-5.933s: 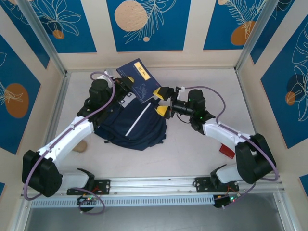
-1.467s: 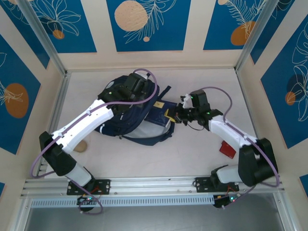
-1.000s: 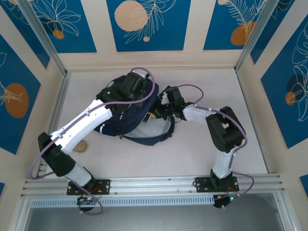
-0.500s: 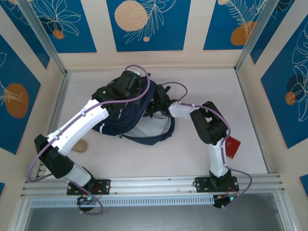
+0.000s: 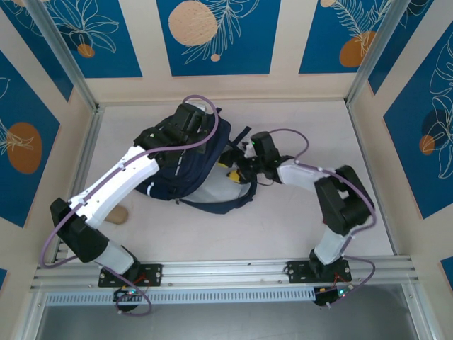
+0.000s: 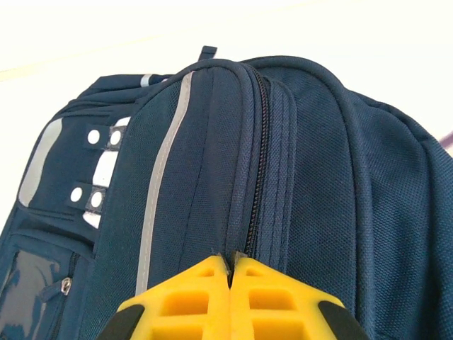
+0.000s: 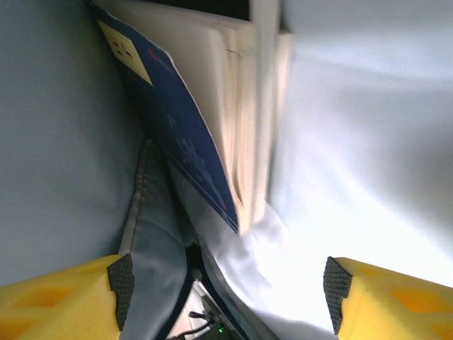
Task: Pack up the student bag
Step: Place the book in the student bag, then close the student bag at the center of the table.
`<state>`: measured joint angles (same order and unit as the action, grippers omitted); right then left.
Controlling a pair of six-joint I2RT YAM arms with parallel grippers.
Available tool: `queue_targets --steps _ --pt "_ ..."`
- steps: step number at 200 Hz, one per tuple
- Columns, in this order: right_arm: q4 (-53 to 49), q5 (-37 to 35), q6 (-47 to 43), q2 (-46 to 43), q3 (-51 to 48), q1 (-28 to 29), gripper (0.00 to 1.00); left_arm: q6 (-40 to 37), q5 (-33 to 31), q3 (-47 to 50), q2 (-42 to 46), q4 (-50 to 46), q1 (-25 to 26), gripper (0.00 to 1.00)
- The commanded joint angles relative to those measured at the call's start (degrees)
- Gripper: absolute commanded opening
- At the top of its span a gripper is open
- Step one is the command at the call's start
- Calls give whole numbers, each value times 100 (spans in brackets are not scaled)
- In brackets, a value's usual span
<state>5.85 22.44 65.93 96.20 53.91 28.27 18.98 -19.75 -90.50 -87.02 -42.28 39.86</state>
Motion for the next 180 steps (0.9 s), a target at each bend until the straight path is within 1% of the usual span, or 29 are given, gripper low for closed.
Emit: queue_targets --steps 1,27,47,83,112,115,123,140,153,160,180 --pt "-825 -479 -345 -664 -658 -266 73 16 370 -3 -38 627 -95 0" --pt "-1938 -1458 -777 -1504 -919 -475 73 94 809 -134 -534 814 -123 0" --pt "-2614 -2209 -1031 -2007 -911 -507 73 147 1148 -558 -1086 866 -139 0" --pt "-3232 -3122 -1399 -2608 -802 -399 74 233 1683 -1703 -2253 863 -144 0" --pt "-3419 -3710 -1701 -2804 -685 -15 73 324 1799 -2563 -3025 732 -152 0" --pt "-3422 -3776 -1745 -2808 -681 37 73 332 1799 -2629 -3081 716 -156 2" --pt "-3424 -3952 -1821 -2809 -664 230 72 358 1795 -2792 -3208 650 -162 11" --pt "-3354 -4239 -1976 -2747 -647 612 70 451 1830 -2869 -3266 543 -222 35" --pt "-3270 -4467 -2073 -2654 -643 941 69 522 1847 -2683 -3117 540 -280 51" --pt "-3168 -4572 -2157 -2566 -654 1133 68 579 1858 -2501 -2978 590 -328 56" --pt "-2916 -4856 -2401 -2167 -572 1764 66 762 1921 -1760 -2401 805 -530 67"
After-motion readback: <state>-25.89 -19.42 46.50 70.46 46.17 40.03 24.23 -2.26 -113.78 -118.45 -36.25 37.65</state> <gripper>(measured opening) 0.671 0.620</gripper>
